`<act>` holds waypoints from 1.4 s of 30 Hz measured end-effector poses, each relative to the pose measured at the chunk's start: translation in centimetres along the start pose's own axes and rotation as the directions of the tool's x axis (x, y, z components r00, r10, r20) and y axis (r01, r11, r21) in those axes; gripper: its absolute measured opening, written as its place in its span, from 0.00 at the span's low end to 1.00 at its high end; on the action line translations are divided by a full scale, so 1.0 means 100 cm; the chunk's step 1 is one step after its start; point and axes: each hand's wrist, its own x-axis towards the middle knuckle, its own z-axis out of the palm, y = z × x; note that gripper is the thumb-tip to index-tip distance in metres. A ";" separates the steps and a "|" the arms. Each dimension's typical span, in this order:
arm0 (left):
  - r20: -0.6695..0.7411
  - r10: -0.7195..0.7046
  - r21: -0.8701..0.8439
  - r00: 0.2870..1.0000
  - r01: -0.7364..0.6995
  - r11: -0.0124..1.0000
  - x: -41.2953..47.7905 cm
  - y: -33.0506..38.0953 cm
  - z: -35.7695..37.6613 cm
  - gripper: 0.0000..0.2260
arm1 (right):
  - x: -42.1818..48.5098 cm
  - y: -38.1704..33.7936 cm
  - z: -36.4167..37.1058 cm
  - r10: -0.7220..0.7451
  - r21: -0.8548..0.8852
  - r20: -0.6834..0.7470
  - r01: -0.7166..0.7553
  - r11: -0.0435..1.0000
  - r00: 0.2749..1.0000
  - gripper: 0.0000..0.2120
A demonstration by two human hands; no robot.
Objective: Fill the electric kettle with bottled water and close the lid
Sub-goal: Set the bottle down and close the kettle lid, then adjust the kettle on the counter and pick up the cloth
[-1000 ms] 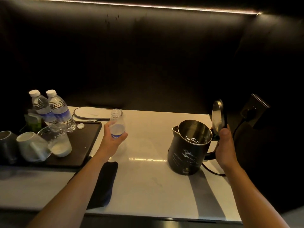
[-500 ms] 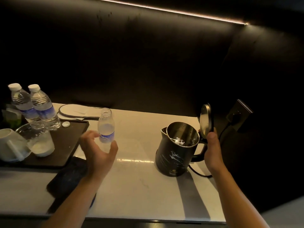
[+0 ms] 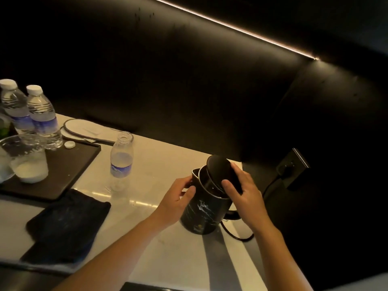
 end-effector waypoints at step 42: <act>-0.527 -0.342 -0.175 0.778 0.294 0.939 -0.108 0.001 -0.072 0.08 | 0.002 -0.022 0.028 0.247 -0.239 -0.107 -0.266 0.934 0.963 0.48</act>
